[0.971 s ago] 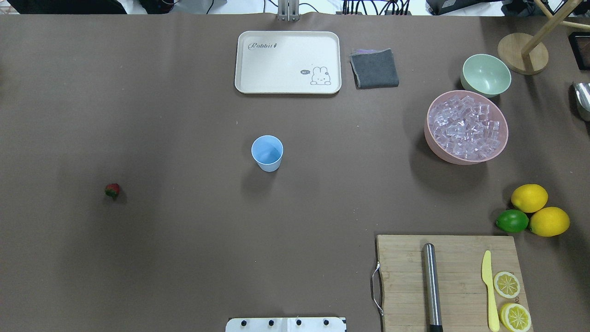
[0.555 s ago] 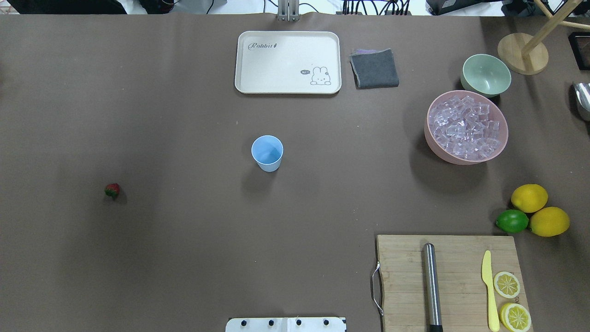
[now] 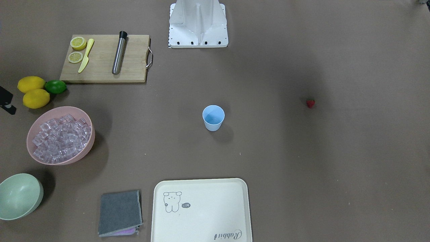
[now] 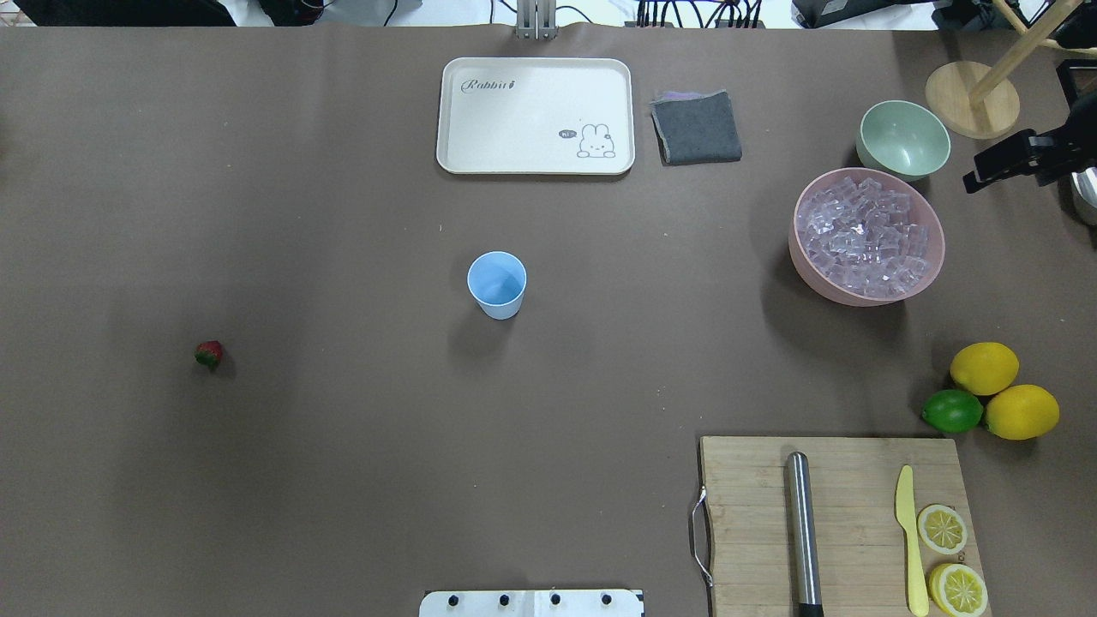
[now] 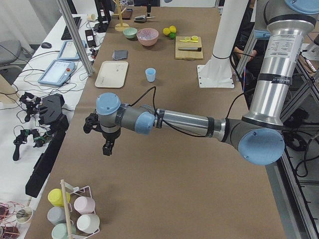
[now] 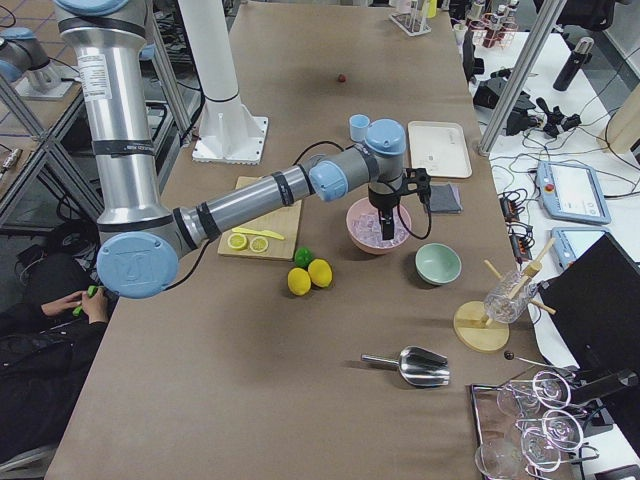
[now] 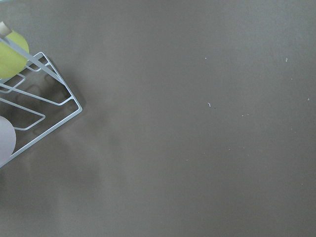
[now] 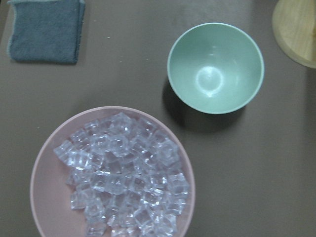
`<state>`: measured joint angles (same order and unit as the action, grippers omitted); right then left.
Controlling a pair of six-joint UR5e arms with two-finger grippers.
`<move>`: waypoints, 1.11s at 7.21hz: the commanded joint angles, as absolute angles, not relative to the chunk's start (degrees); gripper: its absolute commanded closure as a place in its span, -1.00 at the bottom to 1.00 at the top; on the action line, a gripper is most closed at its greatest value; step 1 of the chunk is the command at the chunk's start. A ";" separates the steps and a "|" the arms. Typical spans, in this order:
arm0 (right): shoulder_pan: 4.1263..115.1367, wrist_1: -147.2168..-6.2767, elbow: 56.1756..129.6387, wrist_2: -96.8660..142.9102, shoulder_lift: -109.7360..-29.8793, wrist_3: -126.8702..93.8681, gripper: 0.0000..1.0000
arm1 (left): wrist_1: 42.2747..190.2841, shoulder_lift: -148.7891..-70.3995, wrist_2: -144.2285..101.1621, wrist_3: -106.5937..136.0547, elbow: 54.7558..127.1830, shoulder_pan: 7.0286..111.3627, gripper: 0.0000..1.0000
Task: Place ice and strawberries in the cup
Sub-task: 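Move the right gripper over the pink bowl of ice cubes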
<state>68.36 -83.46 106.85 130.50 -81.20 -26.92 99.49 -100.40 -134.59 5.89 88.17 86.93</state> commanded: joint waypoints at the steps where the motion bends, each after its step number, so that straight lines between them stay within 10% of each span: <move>1: 63.65 -83.06 106.26 127.11 -77.71 -24.89 -0.99 | 99.49 -100.37 -134.65 5.89 88.07 86.92 -0.96; 8: 58.37 -83.23 95.28 122.61 -68.82 -16.79 -0.79 | 100.02 -101.07 -134.74 5.80 85.43 86.84 -0.96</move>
<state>59.41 -83.10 97.11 122.77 -70.07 -17.00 99.95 -100.72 -134.73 5.81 86.00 86.85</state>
